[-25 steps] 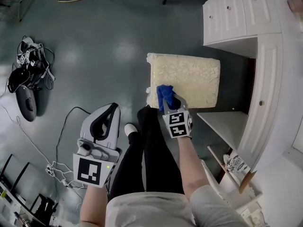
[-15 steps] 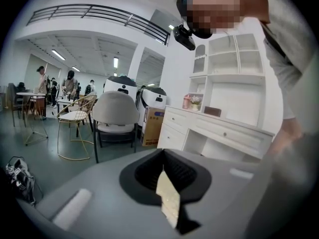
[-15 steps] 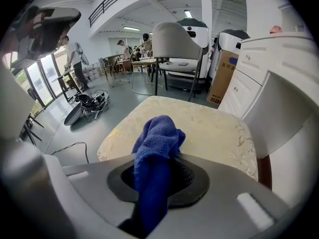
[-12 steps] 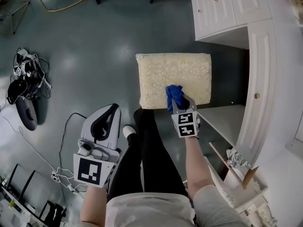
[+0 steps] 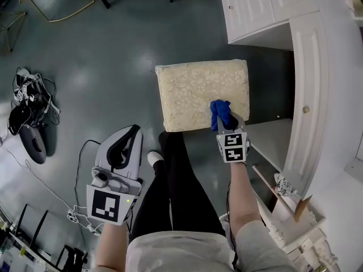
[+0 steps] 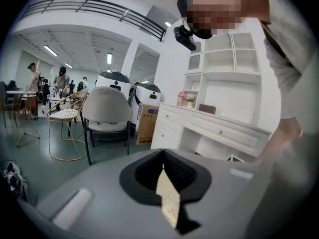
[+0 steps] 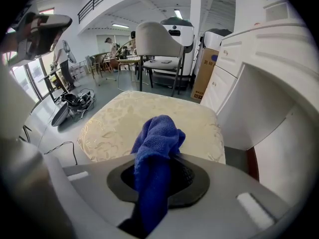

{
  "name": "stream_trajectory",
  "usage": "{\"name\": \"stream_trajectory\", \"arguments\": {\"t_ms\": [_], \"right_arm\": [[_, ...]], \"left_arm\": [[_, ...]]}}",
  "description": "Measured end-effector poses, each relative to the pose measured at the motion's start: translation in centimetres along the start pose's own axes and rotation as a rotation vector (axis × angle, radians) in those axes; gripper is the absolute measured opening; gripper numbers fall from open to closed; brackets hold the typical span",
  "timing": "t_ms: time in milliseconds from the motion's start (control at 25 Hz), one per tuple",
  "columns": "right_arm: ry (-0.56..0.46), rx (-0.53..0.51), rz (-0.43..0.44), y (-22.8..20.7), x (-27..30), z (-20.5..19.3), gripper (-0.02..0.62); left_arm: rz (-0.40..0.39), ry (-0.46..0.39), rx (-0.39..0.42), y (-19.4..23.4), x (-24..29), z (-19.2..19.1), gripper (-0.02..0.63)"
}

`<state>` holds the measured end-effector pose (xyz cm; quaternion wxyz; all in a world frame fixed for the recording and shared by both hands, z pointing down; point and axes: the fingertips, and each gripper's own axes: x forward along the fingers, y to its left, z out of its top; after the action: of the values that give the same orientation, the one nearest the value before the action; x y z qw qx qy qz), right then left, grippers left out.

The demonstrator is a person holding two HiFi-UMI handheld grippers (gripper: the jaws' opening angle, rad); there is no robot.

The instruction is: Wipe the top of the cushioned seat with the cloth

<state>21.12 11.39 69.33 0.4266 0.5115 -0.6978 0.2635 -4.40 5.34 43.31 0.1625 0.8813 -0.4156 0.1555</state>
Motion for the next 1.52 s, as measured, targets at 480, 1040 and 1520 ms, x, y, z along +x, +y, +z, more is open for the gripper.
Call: {"name": "stream_trajectory", "arguments": {"t_ms": [480, 1040, 1520], "right_arm": [[0.016, 0.061, -0.07, -5.0, -0.7, -1.8, 0.077], [0.079, 0.216, -0.177, -11.0, -1.5, -4.9, 0.081], [0.103, 0.309, -0.202, -11.2, -2.6, -4.2, 0.075]], "left_arm": [[-0.017, -0.014, 0.013, 0.1, 2.2, 0.5, 0.0], [-0.031, -0.003, 0.022, -0.4, 3.3, 0.4, 0.0], [-0.043, -0.015, 0.033, -1.2, 2.1, 1.5, 0.0]]}}
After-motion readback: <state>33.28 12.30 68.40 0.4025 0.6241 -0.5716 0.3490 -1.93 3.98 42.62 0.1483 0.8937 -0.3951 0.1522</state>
